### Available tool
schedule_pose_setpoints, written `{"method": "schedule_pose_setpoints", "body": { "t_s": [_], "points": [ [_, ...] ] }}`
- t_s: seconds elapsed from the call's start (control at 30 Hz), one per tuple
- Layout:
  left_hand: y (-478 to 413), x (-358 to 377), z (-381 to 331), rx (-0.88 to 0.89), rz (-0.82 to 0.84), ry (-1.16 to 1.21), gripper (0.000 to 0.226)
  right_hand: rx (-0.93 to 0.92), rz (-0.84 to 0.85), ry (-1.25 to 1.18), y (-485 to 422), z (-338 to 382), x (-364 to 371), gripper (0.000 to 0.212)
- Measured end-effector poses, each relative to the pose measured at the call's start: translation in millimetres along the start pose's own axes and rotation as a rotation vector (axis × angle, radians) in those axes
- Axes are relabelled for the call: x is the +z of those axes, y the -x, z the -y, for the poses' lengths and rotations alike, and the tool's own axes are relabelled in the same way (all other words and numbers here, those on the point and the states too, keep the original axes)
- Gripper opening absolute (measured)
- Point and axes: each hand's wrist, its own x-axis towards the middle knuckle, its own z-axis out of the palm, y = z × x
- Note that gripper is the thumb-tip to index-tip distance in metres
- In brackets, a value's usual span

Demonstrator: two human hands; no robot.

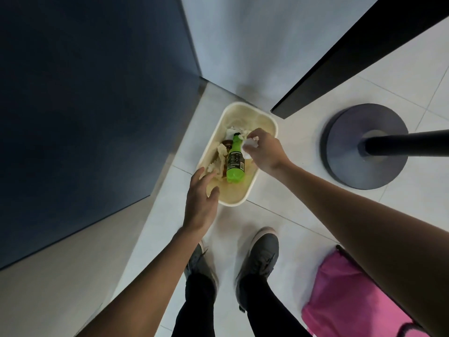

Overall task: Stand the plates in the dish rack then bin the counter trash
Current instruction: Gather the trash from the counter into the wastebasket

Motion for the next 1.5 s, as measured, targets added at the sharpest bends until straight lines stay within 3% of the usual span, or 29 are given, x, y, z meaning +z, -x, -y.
{"method": "schedule_pose_setpoints", "body": {
  "t_s": [0.13, 0.2, 0.5, 0.93, 1.27, 1.5],
  "points": [
    [3, 0, 2, 0.02, -0.014, 0.013, 0.031, 0.054, 0.016, -0.08, -14, 6, 5, 0.057],
    [7, -3, 0, 0.022, -0.018, 0.023, 0.031, 0.086, 0.031, -0.118, -11, 3, 3, 0.06],
    [56, -29, -26, -0.068, 0.027, 0.083, 0.032, 0.015, 0.111, 0.088, 81, 8, -26, 0.041],
    [194, -93, -90, -0.157, 0.277, -0.103, 0.024, -0.039, 0.369, 0.216, 299, 55, -56, 0.032],
    [376, -158, -117, -0.313, 0.037, 0.175, 0.027, -0.35, 0.587, 0.569, 441, 138, -79, 0.03],
    [489, -208, -93, -0.301, -0.153, 0.255, 0.028, -0.696, 0.685, 0.818, 524, 204, -35, 0.032]
  ]
}}
